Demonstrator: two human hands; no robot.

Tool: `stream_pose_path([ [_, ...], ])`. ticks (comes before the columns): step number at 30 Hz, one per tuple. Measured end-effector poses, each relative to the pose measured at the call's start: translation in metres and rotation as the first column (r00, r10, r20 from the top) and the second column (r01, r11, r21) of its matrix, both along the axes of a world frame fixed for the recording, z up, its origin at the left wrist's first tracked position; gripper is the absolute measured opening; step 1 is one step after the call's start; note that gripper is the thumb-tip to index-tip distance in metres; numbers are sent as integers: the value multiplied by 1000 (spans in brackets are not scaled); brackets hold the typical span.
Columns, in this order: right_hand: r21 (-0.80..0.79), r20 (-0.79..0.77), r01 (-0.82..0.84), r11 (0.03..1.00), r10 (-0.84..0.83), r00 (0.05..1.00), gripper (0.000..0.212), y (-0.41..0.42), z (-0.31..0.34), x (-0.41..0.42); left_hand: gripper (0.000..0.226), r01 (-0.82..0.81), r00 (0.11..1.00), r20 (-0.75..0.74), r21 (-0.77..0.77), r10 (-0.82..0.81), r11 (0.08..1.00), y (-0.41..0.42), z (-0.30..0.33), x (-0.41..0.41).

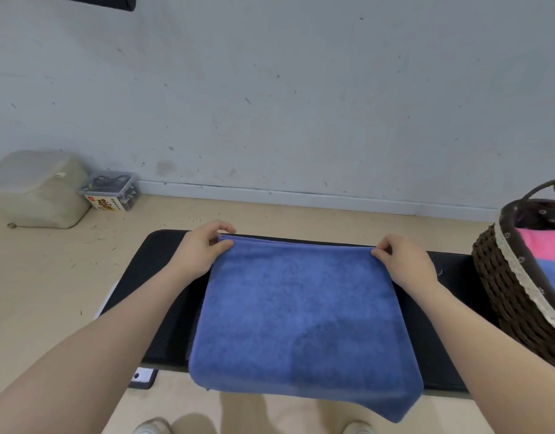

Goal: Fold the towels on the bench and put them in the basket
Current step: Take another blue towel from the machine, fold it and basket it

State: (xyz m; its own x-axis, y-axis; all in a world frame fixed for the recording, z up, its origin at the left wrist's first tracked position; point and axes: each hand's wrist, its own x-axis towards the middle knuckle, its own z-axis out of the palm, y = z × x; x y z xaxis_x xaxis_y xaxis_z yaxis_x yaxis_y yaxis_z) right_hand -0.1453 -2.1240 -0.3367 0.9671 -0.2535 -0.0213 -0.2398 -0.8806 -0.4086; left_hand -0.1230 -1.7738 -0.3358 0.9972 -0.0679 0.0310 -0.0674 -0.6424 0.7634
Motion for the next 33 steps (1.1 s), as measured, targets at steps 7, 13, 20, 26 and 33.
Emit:
stream_pose_path([
  [7,-525,11,-152,837,185,983,20,10,1,-5,18,-72,985,173,346,12,935,0,-8,5],
  [13,-373,26,-83,924,100,995,9,9,-4,12,27,-74,991,134,437,16,896,2,-11,15],
  [20,-150,-28,26,988,-30,999,7,5,-2,28,38,-90,976,200,729,-86,679,-2,-16,33],
  [26,-355,105,-148,923,197,975,38,37,-10,18,24,-122,935,303,764,-185,634,-30,-14,29],
  [33,-193,-92,-630,752,625,775,91,94,-24,-19,104,356,895,-46,674,-443,648,-66,-29,-15],
])
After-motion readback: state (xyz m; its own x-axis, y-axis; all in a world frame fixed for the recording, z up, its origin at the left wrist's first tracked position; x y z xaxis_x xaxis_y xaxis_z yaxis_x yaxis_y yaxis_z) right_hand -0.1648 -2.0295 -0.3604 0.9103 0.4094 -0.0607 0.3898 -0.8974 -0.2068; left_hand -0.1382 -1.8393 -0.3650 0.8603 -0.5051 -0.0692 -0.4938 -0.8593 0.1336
